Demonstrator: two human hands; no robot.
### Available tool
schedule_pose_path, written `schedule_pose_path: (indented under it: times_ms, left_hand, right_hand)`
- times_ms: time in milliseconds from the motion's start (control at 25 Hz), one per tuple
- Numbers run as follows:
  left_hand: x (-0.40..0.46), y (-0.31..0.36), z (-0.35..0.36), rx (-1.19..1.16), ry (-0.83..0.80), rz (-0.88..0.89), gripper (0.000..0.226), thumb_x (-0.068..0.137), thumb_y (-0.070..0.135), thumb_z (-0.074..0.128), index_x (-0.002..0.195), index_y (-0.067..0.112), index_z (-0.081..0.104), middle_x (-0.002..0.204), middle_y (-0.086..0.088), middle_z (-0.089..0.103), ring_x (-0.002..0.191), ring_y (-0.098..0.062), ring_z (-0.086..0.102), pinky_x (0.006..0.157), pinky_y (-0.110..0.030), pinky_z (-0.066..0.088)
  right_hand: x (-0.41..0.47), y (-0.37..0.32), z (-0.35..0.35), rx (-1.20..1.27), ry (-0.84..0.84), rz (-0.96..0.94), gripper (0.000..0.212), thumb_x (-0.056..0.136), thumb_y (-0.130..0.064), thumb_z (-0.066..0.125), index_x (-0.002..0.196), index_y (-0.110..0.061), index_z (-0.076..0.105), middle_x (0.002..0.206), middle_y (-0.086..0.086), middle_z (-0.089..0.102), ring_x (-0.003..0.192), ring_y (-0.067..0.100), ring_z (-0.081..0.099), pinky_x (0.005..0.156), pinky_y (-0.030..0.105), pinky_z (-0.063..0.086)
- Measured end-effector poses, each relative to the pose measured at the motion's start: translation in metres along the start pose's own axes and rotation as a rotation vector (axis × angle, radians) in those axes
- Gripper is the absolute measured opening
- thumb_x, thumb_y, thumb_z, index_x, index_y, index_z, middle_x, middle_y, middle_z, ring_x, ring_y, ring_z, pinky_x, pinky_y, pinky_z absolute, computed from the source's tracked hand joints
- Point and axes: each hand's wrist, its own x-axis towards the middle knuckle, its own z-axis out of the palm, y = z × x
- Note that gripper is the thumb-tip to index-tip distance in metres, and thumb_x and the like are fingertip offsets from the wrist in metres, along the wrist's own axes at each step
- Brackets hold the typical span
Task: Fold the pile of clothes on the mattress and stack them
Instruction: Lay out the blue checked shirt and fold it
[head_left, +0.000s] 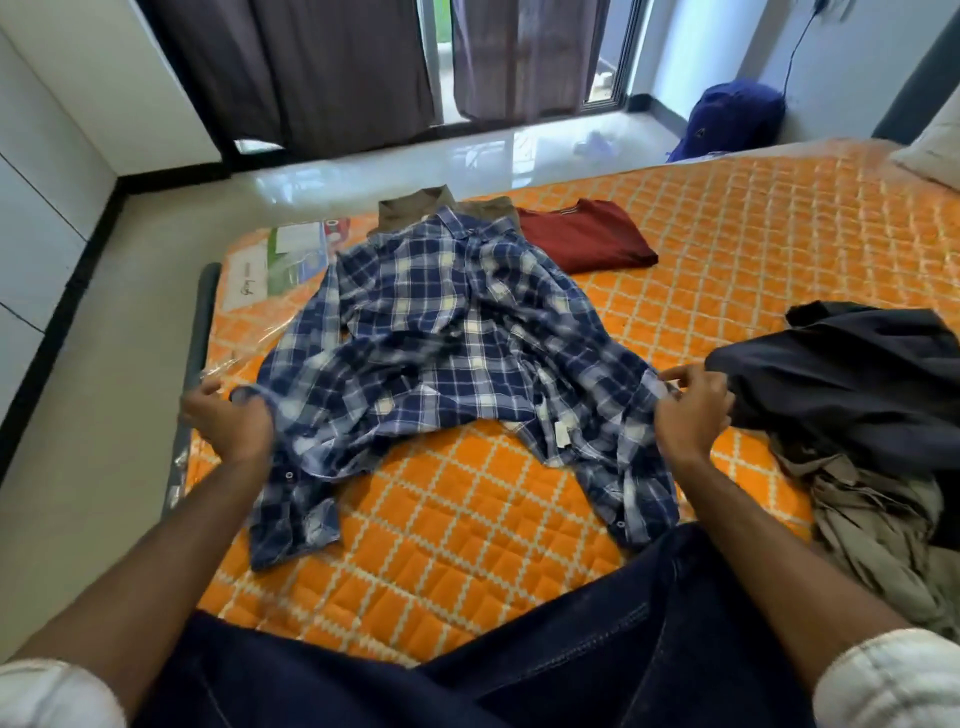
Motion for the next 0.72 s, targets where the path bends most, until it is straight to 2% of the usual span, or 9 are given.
schedule_pose_path:
  times_ms: [80,200,240,280,360,440,520,600,720]
  left_hand:
    - [-0.027,0.003,0.009,0.229,-0.052,0.372,0.037,0.084,-0.004,0.059,0.119,0.003,0.053,0.125,-0.018,0.05,0.108,-0.035,0.051,0.089,-0.046,0.043]
    - [-0.08,-0.004,0.039,0.49,-0.578,1.035,0.024,0.086,0.004,0.062,0.109,0.012,0.058,0.104,-0.007,0.058,0.091,-0.025,0.057,0.077,-0.044,0.051]
    - [-0.093,-0.008,0.05,0.643,-0.713,1.211,0.027,0.086,0.01,0.061,0.112,0.014,0.055,0.105,-0.005,0.057,0.09,-0.025,0.057,0.073,-0.042,0.051]
    - [-0.103,-0.012,0.061,0.795,-0.787,1.311,0.034,0.085,0.015,0.06,0.119,0.017,0.053,0.112,-0.004,0.056,0.095,-0.026,0.057,0.074,-0.041,0.05]
    - [-0.111,-0.018,0.075,0.965,-0.823,1.29,0.05,0.087,0.015,0.06,0.135,0.02,0.045,0.132,-0.004,0.048,0.109,-0.029,0.054,0.079,-0.044,0.05]
    - [-0.1,-0.024,0.08,1.029,-0.812,1.256,0.061,0.088,0.007,0.062,0.143,0.02,0.04,0.139,-0.007,0.043,0.109,-0.03,0.056,0.071,-0.04,0.049]
    - [-0.078,-0.027,0.076,1.089,-0.798,1.283,0.063,0.087,0.006,0.067,0.142,0.021,0.04,0.129,-0.007,0.05,0.1,-0.027,0.06,0.06,-0.033,0.048]
    - [-0.059,-0.025,0.066,1.073,-0.814,1.269,0.049,0.09,0.011,0.066,0.132,0.02,0.043,0.116,-0.004,0.054,0.097,-0.022,0.059,0.061,-0.032,0.053]
    - [-0.049,-0.014,0.049,1.008,-0.797,1.202,0.029,0.093,0.01,0.057,0.12,0.014,0.053,0.105,-0.005,0.06,0.094,-0.025,0.061,0.056,-0.034,0.043]
  right_hand:
    - [-0.022,-0.002,0.008,-0.098,-0.059,-0.281,0.028,0.085,0.006,0.058,0.089,-0.021,0.066,0.104,0.007,0.053,0.099,0.029,0.048,0.081,0.045,0.039]
    - [-0.051,-0.013,0.031,-0.053,-0.693,-0.696,0.02,0.093,0.001,0.055,0.096,-0.017,0.063,0.103,0.001,0.053,0.094,0.019,0.049,0.081,0.036,0.041]
    - [-0.058,-0.017,0.04,-0.132,-0.831,-0.782,0.014,0.096,-0.005,0.055,0.104,-0.015,0.06,0.105,0.0,0.05,0.095,0.018,0.047,0.081,0.034,0.041]
    - [-0.063,-0.019,0.049,-0.235,-0.851,-0.854,0.015,0.098,-0.012,0.054,0.113,-0.014,0.057,0.11,0.0,0.048,0.097,0.019,0.046,0.082,0.034,0.042]
    - [-0.069,-0.015,0.067,-0.421,-0.785,-0.823,0.034,0.098,-0.025,0.055,0.13,-0.015,0.048,0.128,0.003,0.044,0.111,0.024,0.046,0.091,0.038,0.045]
    - [-0.066,-0.014,0.074,-0.525,-0.739,-0.771,0.044,0.098,-0.031,0.057,0.138,-0.018,0.044,0.139,0.005,0.042,0.122,0.028,0.044,0.097,0.043,0.045]
    - [-0.055,-0.014,0.076,-0.521,-0.765,-0.861,0.04,0.1,-0.028,0.056,0.138,-0.021,0.046,0.133,0.005,0.048,0.119,0.026,0.05,0.091,0.04,0.049]
    - [-0.038,-0.016,0.068,-0.52,-0.85,-0.949,0.036,0.099,-0.023,0.057,0.135,-0.023,0.052,0.124,0.004,0.055,0.112,0.023,0.056,0.084,0.039,0.055]
    - [0.007,-0.012,0.041,-0.641,-0.966,-0.916,0.028,0.093,-0.013,0.061,0.12,-0.018,0.064,0.114,0.004,0.059,0.108,0.025,0.06,0.082,0.04,0.053]
